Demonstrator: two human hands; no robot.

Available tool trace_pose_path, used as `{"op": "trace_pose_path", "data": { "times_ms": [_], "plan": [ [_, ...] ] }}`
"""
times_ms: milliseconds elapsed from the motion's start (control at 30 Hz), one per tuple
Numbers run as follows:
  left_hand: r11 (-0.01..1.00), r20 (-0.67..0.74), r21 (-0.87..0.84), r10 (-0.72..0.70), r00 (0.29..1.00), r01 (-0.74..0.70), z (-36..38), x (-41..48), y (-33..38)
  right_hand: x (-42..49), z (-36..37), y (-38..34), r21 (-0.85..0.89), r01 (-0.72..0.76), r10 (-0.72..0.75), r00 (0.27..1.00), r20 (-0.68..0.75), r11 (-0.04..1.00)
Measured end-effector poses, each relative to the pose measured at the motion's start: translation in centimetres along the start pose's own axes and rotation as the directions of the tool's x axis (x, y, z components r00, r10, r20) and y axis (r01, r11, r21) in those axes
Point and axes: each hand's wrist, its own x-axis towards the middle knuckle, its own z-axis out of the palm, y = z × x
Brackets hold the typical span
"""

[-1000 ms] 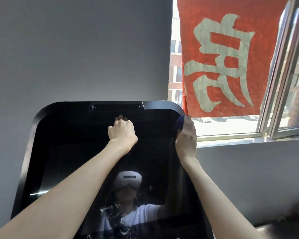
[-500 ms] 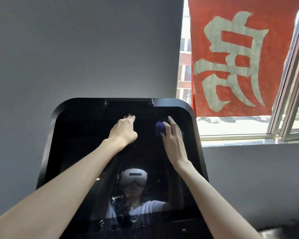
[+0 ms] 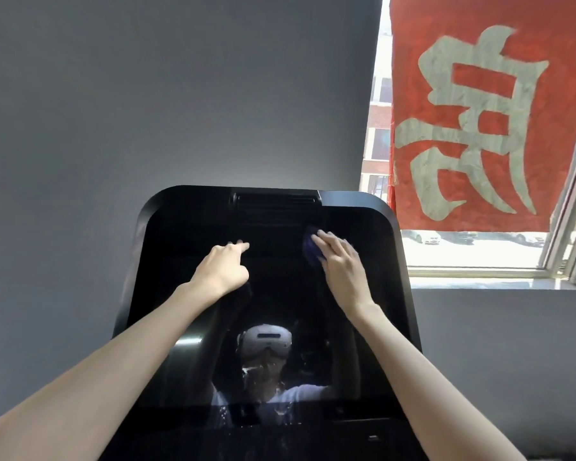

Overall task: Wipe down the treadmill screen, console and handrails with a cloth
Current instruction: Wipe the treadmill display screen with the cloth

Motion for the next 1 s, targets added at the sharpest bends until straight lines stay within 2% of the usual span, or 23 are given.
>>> {"op": "trace_pose_path", "data": {
  "times_ms": [33,67,133,167,200,233,300,400,433,533,567,600,733,867,1000],
  "plan": [
    [1.0,0.004,0.005,-0.005,1.0,0.005,0.0,-0.1,-0.2,-0.1,-0.4,1.1,-0.023,-0.088,0.088,0.996,-0.006,0.996],
    [1.0,-0.001,0.006,-0.012,1.0,0.012,-0.1,-0.2,-0.6,0.1,-0.5,1.8,-0.008,-0.244,0.243,0.969,-0.031,0.97],
    [1.0,-0.03,-0.008,-0.027,0.999,0.027,-0.5,-0.3,-1.3,1.0,-0.1,1.2,0.07,-0.527,0.532,0.84,-0.111,0.847],
    [0.999,-0.05,-0.019,-0.037,0.998,0.036,-0.7,-0.3,-1.7,1.5,0.5,-0.1,0.094,-0.58,0.588,0.799,-0.126,0.809],
    [0.998,-0.071,-0.031,-0.05,0.996,0.048,-0.8,-0.4,-2.0,1.9,1.2,-1.7,0.098,-0.57,0.579,0.806,-0.127,0.816],
    [0.997,-0.089,-0.04,-0.064,0.994,0.061,-0.9,-0.4,-2.3,2.0,2.0,-3.3,0.086,-0.507,0.514,0.85,-0.113,0.857],
    [0.996,-0.105,-0.039,-0.089,0.99,0.085,-0.9,-0.5,-2.5,1.4,3.0,-5.4,0.055,-0.307,0.31,0.948,-0.065,0.95],
    [0.995,-0.092,-0.021,-0.097,0.991,0.096,-0.5,-1.1,-2.7,0.5,2.5,-4.7,0.033,-0.09,0.091,0.996,-0.015,0.995],
    [0.997,-0.091,-0.007,-0.078,0.993,0.078,-0.4,-1.4,-2.9,0.4,2.2,-4.1,0.008,-0.106,0.106,0.994,-0.02,0.994],
    [0.999,-0.137,0.037,-0.032,0.99,0.038,-0.7,-1.8,-3.8,1.2,2.4,-4.7,0.02,-0.366,0.366,0.926,-0.092,0.93],
    [0.999,-0.149,0.035,-0.036,0.988,0.042,-1.0,-1.9,-4.2,1.6,2.9,-5.9,0.027,-0.411,0.412,0.907,-0.092,0.911],
    [0.998,-0.156,0.03,-0.045,0.987,0.05,-1.2,-1.9,-4.5,2.0,3.4,-7.3,0.034,-0.398,0.4,0.913,-0.084,0.917],
    [0.996,-0.18,0.01,-0.083,0.98,0.087,-2.5,-2.0,-5.3,2.9,4.8,-12.3,0.101,-0.203,0.205,0.979,-0.01,0.974],
    [0.982,-0.175,0.058,-0.168,0.97,0.181,-3.4,-2.2,-5.8,3.7,6.2,-15.4,0.184,-0.109,0.098,0.993,0.068,0.977],
    [0.969,-0.246,0.09,-0.204,0.948,0.231,-4.0,-2.6,-6.6,4.5,7.2,-17.1,0.247,0.015,-0.05,0.989,0.139,0.969]
  ]
}}
